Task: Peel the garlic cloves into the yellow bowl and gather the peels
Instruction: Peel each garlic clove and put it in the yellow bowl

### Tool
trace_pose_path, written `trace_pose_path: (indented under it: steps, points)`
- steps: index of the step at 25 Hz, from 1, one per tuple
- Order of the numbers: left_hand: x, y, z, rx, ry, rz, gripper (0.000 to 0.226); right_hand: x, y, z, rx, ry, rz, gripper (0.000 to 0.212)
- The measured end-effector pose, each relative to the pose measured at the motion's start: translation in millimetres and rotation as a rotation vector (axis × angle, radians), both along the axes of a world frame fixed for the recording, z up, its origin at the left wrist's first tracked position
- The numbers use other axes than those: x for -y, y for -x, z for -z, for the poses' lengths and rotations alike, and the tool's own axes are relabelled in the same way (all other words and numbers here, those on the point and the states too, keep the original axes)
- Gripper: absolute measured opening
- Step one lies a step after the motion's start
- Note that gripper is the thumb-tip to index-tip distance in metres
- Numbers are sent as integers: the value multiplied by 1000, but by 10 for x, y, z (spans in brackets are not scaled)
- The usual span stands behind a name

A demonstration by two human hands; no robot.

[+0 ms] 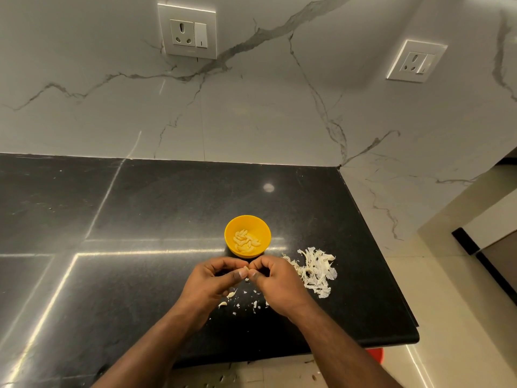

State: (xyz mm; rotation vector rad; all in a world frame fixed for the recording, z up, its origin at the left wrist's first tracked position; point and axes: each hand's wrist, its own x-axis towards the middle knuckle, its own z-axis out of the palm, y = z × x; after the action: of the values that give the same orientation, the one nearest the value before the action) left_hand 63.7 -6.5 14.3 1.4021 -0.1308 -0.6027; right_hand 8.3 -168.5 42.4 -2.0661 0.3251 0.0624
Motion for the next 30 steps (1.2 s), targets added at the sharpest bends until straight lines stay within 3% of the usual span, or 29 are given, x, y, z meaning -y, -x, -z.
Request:
trace_pose_path:
  steps: [2, 8, 16, 18, 22, 25, 27, 30]
  points:
    - [-5, -4, 14, -13, 9, 10, 21, -23, 2, -14, -13, -30, -10, 24]
    - [-43, 4, 40, -72, 117, 79, 12, -39, 10, -49, -110, -398, 5, 26]
    - [-46, 46, 5, -162, 158, 81, 10, -35, 36, -47, -146, -505, 28, 16]
    - [-43, 50, 6, -190, 152, 74, 12, -34, 45, -20, -106, -458, 51, 15]
    - [-19, 69, 30, -205, 108, 6, 22, -35, 48, 37, 70, -50, 65, 10]
    - [-26, 84, 46, -168, 79, -23, 25, -40, 66, 21, 162, 126, 40, 8]
    - [-43, 80, 64, -135, 82, -23, 26, -62, 78, 13, 146, 79, 46, 11]
    - [-57, 69, 74, -112, 86, -9, 25, -86, 75, -6, 21, -261, 102, 15]
